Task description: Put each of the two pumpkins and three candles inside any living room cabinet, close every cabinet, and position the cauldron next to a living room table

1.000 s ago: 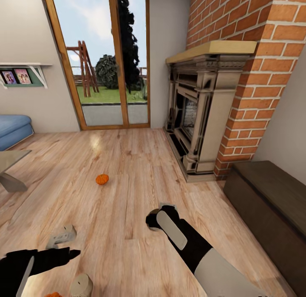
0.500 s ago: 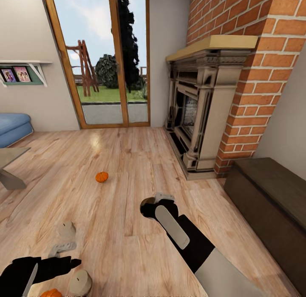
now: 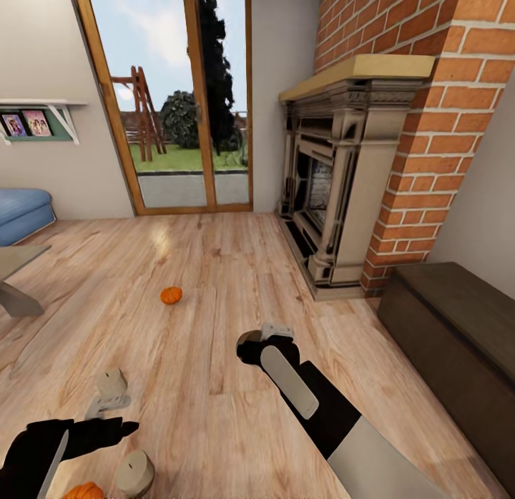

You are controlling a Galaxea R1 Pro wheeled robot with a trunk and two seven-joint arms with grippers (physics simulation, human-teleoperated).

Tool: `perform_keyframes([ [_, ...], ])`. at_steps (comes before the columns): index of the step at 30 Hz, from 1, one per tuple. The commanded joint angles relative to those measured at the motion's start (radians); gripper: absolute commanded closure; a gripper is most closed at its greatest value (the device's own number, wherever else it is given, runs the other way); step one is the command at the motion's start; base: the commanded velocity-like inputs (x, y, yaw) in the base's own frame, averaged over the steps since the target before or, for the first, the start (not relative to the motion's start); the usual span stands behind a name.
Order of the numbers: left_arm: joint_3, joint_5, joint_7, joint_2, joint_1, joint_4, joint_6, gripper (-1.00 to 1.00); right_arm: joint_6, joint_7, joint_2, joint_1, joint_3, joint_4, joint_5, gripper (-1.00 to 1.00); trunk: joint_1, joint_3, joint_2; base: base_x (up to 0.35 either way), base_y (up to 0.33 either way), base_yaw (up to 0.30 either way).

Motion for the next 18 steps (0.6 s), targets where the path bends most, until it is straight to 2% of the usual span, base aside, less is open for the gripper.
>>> perform_keyframes([
  [1, 0.001, -0.011, -0.01, 0.0, -0.001, -0.001, 0.003, -1.0, -0.001, -0.005, 0.0, -0.001, 0.001, -0.001, -0.009, 1.0, 0.004, -0.004, -0.008, 0.0, 0.0, 0.0],
  [3, 0.001, -0.019, -0.004, 0.0, -0.002, -0.001, 0.002, -1.0, -0.002, -0.005, 0.0, -0.001, 0.001, -0.001, -0.009, 1.0, 0.011, -0.01, -0.022, 0.0, 0.0, 0.0],
  [6, 0.002, -0.052, 0.073, -0.001, -0.006, 0.001, -0.014, -1.0, -0.004, -0.003, 0.0, -0.001, 0.001, 0.0, -0.009, 1.0, 0.023, -0.02, -0.043, 0.0, 0.0, 0.0],
  [9, 0.002, -0.056, 0.138, -0.006, -0.01, 0.025, -0.05, -1.0, -0.017, -0.003, 0.0, -0.001, 0.001, 0.0, -0.01, 1.0, 0.034, -0.029, -0.064, 0.0, 0.0, 0.0],
  [13, 0.001, -0.06, 0.149, -0.007, -0.029, 0.077, -0.084, -1.0, -0.021, -0.003, 0.0, -0.001, 0.001, 0.0, -0.009, 1.0, 0.05, -0.042, -0.092, 0.0, 0.0, 0.0],
  [18, 0.001, -0.061, 0.151, -0.008, -0.033, 0.09, -0.112, -1.0, -0.022, 0.0, 0.0, -0.001, 0.001, 0.0, -0.009, 1.0, 0.069, -0.057, -0.127, 0.0, 0.0, 0.0],
])
